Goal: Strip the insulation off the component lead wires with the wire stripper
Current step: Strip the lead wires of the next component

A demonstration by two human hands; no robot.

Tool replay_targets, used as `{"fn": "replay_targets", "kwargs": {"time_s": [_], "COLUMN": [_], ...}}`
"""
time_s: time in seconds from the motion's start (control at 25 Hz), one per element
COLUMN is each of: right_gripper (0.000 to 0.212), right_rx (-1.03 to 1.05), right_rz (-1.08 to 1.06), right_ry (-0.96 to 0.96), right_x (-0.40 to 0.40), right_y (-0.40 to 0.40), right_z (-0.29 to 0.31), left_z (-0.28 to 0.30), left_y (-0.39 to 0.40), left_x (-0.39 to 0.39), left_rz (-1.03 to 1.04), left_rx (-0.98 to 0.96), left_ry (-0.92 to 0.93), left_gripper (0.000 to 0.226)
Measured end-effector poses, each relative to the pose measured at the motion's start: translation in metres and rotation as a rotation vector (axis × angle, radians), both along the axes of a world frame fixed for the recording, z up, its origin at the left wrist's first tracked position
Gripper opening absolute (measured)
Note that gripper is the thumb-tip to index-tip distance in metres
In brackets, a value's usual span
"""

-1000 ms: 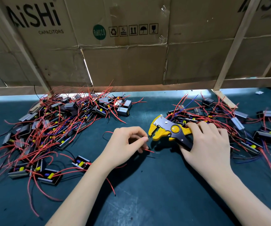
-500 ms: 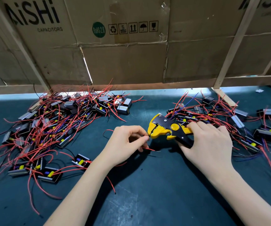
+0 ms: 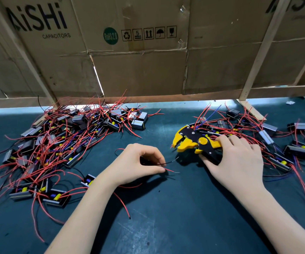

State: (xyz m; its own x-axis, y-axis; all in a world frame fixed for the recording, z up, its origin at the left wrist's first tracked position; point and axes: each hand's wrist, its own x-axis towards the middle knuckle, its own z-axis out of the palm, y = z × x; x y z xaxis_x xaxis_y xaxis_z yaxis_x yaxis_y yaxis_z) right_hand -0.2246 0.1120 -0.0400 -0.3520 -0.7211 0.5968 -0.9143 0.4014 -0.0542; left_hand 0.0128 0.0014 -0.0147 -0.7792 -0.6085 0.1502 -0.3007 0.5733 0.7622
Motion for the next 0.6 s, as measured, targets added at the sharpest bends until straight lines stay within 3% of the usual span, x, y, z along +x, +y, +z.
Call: {"fn": "replay_targets", "kwargs": {"time_s": [0.4, 0.6], "right_gripper": [0.049, 0.052], "right_rx": [0.0, 0.026], "right_rz": [-0.025, -0.037], "right_ry": [0.038, 0.045], "right_x": [0.003, 0.006], "right_y": [-0.007, -0.013], "right_z": [-0.006, -0.006], "left_z": [-0.01, -0.011], "left_y": [0.007, 0.01], "left_x": [-0.02, -0.025], "left_rz": [0.313, 0.34], "left_rx": [0.041, 0.066], "left_ry": [0.129, 0.137], "left_gripper": [0.009, 0.008]}}
